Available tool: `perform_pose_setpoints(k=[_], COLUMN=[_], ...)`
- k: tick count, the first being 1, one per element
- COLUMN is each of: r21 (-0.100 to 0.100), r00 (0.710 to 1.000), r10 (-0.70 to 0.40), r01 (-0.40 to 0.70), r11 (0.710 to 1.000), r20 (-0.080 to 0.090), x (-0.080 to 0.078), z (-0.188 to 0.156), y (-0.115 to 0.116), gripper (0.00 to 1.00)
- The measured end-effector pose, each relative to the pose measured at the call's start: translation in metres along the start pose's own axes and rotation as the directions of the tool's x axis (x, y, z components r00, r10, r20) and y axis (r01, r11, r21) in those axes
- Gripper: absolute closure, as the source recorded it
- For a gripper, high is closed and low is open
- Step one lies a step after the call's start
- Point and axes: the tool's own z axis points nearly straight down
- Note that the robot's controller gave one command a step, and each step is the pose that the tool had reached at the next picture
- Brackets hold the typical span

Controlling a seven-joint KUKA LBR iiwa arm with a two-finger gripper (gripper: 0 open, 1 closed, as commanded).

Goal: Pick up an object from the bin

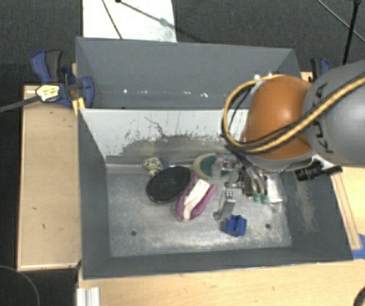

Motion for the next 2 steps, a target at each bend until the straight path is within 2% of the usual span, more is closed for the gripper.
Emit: perform_pose_setpoints(k=[1, 2], r21=[0.003, 0.000], r00=[1.000, 1.000], r10=[-0.024, -0.031], r01=[0.024, 0.031], r11=[1.000, 1.000], r20=[-0.009, 0.001], x=[0.0318, 0.0289], z=[0.0685, 0.0647], y=[-0.0647, -0.0603], gripper=[0.00, 1.00])
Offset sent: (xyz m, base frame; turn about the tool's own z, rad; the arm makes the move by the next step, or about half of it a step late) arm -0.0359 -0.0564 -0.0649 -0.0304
